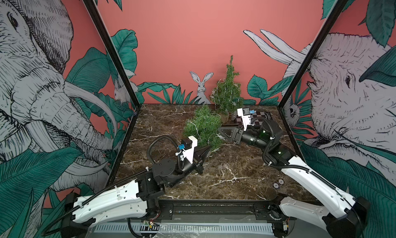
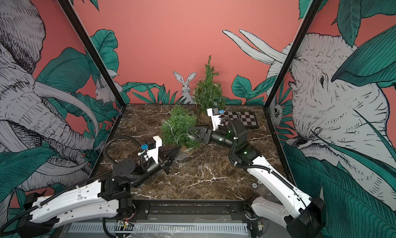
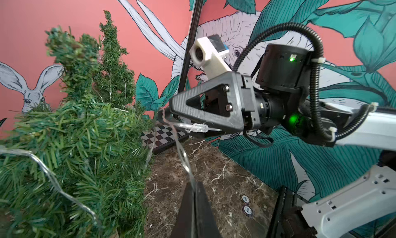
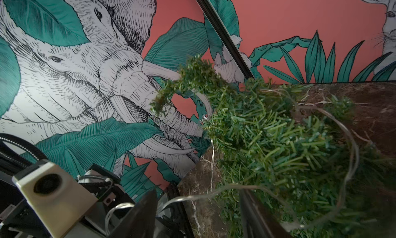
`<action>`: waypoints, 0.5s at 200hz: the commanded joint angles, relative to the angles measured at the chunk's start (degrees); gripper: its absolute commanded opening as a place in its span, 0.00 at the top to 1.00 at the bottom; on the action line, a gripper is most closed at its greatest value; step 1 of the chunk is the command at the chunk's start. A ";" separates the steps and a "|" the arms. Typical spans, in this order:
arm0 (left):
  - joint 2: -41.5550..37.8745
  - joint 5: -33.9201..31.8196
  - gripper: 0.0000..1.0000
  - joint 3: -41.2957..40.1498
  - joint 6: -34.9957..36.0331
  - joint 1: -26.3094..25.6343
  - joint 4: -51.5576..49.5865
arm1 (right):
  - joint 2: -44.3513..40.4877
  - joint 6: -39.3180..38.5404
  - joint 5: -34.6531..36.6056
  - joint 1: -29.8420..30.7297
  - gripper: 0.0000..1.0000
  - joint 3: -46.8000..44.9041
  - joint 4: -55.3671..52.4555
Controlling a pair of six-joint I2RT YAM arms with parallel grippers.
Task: Wrap string light around the christmas tree
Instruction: Wrap the light string around the Christmas tree.
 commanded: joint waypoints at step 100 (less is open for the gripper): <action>-8.80 -1.61 1.00 -0.66 -1.26 -0.01 -5.02 | -16.26 -18.42 14.12 0.31 0.18 -12.73 -9.58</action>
